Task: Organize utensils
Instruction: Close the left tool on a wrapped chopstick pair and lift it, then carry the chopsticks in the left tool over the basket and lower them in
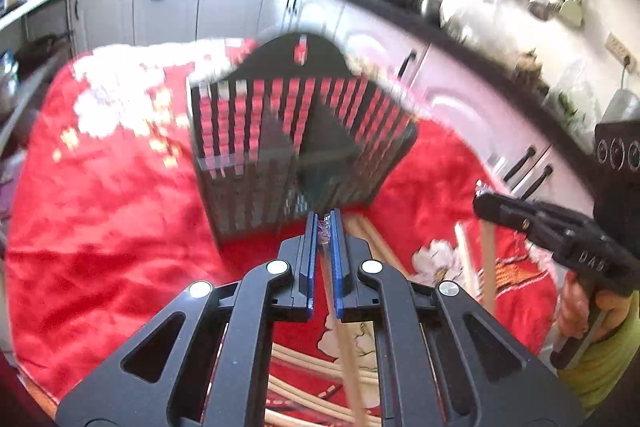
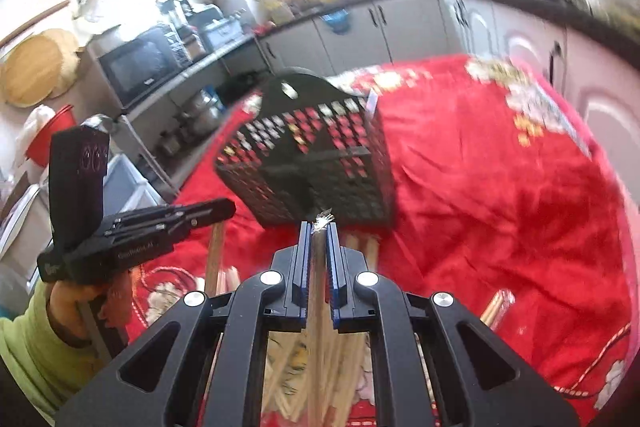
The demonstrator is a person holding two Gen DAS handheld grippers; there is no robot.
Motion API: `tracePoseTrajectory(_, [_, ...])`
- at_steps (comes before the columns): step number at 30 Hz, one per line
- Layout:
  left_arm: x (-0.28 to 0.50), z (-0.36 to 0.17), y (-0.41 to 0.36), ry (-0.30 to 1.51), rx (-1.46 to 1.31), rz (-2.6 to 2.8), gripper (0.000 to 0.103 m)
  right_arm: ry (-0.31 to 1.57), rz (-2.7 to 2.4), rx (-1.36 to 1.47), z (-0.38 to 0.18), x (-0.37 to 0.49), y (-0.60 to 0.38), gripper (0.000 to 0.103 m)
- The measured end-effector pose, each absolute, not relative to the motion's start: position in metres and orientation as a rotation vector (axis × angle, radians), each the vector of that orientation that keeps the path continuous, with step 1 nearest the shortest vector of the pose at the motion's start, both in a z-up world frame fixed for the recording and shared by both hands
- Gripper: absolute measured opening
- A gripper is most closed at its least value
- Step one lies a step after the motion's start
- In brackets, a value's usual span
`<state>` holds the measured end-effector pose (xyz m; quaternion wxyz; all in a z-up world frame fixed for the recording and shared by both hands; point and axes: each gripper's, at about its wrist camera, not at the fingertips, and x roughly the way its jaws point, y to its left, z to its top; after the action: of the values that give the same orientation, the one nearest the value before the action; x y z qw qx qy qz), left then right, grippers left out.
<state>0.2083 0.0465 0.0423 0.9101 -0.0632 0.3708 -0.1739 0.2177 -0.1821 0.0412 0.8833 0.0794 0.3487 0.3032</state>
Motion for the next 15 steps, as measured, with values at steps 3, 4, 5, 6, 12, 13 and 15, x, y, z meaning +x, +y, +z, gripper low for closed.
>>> tracePoseTrajectory(3, [0.2, 0.062, 0.048, 0.708, -0.122, -0.353, 0.003, 0.663, 0.652, 0.147, 0.058, 0.21, -0.177, 0.007])
tracePoseTrajectory(4, [0.198, 0.069, 0.05, 0.69, -0.124, -0.353, 0.003, 0.648, 0.657, 0.142, 0.062, 0.208, -0.177, 0.007])
tracePoseTrajectory(5, [0.197, 0.075, 0.053, 0.677, -0.126, -0.354, 0.003, 0.631, 0.664, 0.135, 0.067, 0.206, -0.176, 0.007])
tracePoseTrajectory(6, [0.195, 0.081, 0.055, 0.66, -0.128, -0.352, 0.003, 0.61, 0.669, 0.126, 0.072, 0.203, -0.174, 0.007])
tracePoseTrajectory(12, [0.186, 0.101, 0.054, 0.596, -0.153, -0.357, 0.003, 0.549, 0.704, 0.144, 0.088, 0.196, -0.174, 0.007])
tracePoseTrajectory(13, [0.184, 0.103, 0.053, 0.587, -0.153, -0.358, 0.003, 0.54, 0.707, 0.146, 0.091, 0.195, -0.174, 0.007])
tracePoseTrajectory(15, [0.183, 0.112, 0.053, 0.568, -0.144, -0.357, 0.003, 0.521, 0.71, 0.15, 0.096, 0.194, -0.174, 0.007])
